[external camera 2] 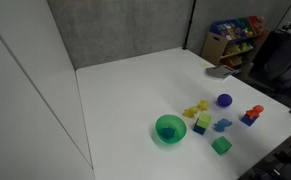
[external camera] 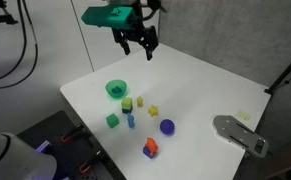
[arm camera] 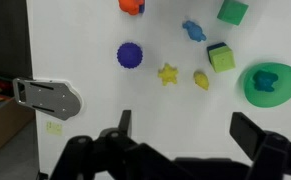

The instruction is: Push the ball closer to the blocks

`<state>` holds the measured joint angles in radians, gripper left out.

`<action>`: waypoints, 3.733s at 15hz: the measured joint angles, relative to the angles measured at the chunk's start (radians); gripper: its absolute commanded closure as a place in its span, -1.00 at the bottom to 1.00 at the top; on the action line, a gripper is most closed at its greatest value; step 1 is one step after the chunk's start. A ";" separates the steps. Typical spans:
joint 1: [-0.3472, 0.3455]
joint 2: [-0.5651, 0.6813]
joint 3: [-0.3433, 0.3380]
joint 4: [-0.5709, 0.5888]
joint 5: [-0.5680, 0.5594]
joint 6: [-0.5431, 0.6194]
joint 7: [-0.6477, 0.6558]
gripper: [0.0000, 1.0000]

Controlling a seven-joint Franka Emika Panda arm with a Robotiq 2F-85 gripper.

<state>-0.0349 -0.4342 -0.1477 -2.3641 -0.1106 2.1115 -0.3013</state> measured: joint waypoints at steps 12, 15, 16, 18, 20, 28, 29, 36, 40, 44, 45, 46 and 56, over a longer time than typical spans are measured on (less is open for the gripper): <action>-0.001 0.078 0.002 0.001 0.001 0.063 0.016 -1.00; -0.008 0.152 0.000 0.006 0.002 0.129 0.033 -1.00; -0.013 0.179 -0.001 0.008 0.003 0.152 0.038 -1.00; -0.026 0.234 -0.003 0.012 0.003 0.199 0.046 -1.00; -0.043 0.290 -0.007 0.017 0.003 0.250 0.057 -1.00; -0.132 0.505 -0.047 0.066 0.003 0.401 0.081 -1.00; -0.143 0.531 -0.052 0.076 0.003 0.416 0.082 -1.00; -0.194 0.726 -0.072 0.183 0.003 0.476 0.085 -1.00; -0.201 0.854 -0.072 0.269 0.003 0.499 0.092 -1.00; -0.201 0.991 -0.069 0.378 0.003 0.500 0.109 -1.00; -0.201 1.024 -0.066 0.404 0.003 0.500 0.113 -1.00; -0.200 1.055 -0.063 0.430 0.003 0.500 0.118 -1.00; -0.174 1.247 -0.041 0.584 0.000 0.536 0.127 -1.00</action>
<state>-0.2090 0.8129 -0.1891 -1.7803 -0.1102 2.6474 -0.1739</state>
